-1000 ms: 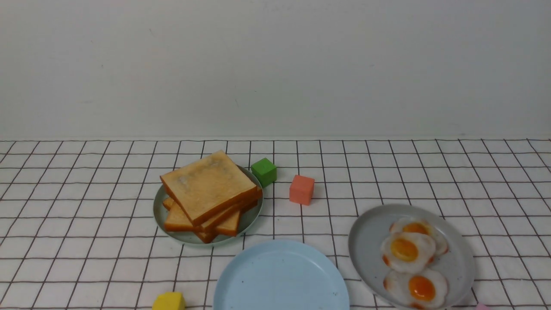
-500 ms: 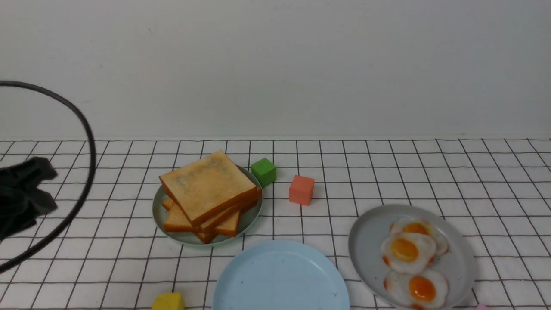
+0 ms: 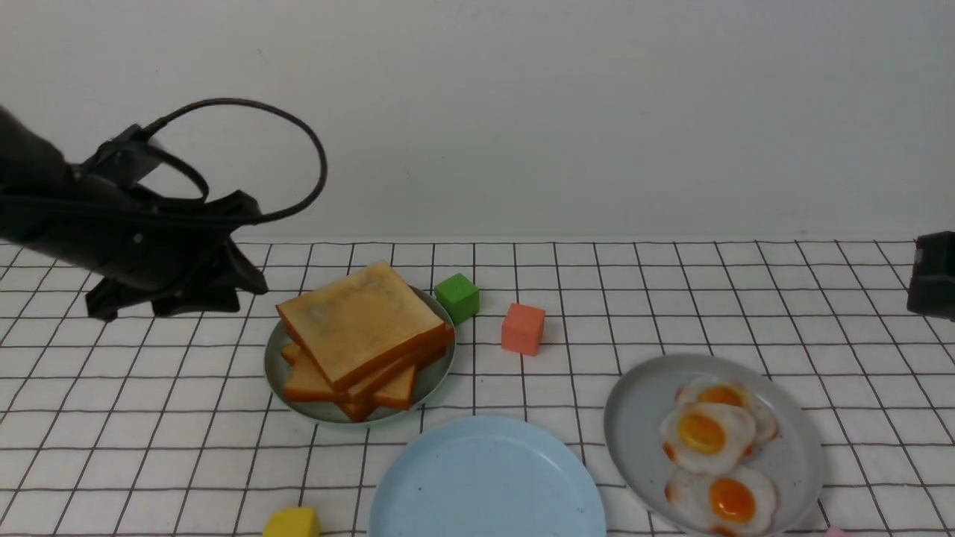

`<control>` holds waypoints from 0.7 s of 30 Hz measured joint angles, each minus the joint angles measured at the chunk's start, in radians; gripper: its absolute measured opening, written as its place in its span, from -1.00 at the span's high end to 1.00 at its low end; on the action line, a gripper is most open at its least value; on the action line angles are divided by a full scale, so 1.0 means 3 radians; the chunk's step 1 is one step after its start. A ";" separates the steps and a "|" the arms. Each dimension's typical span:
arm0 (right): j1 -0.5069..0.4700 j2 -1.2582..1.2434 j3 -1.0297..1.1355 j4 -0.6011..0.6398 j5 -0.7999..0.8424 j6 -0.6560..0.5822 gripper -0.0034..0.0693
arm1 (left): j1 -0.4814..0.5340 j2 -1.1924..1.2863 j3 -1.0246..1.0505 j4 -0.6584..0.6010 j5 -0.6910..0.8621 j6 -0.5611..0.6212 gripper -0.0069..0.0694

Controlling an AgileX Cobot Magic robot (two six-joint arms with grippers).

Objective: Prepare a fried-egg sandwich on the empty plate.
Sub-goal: Use the left arm to grab a slice of bread

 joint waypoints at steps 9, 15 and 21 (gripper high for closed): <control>0.0000 0.0000 0.0000 0.0006 0.0147 -0.0007 0.24 | 0.0000 0.0863 -0.0970 0.0217 0.0425 0.0081 0.13; 0.0000 0.0000 0.0000 0.0008 0.0192 -0.0014 0.24 | 0.0000 0.0996 -0.1173 0.0357 0.0546 0.0104 -0.11; 0.0000 0.0000 0.0000 0.0008 0.0207 -0.0066 0.24 | 0.0000 0.1143 -0.1190 0.0357 0.0611 0.0226 -0.20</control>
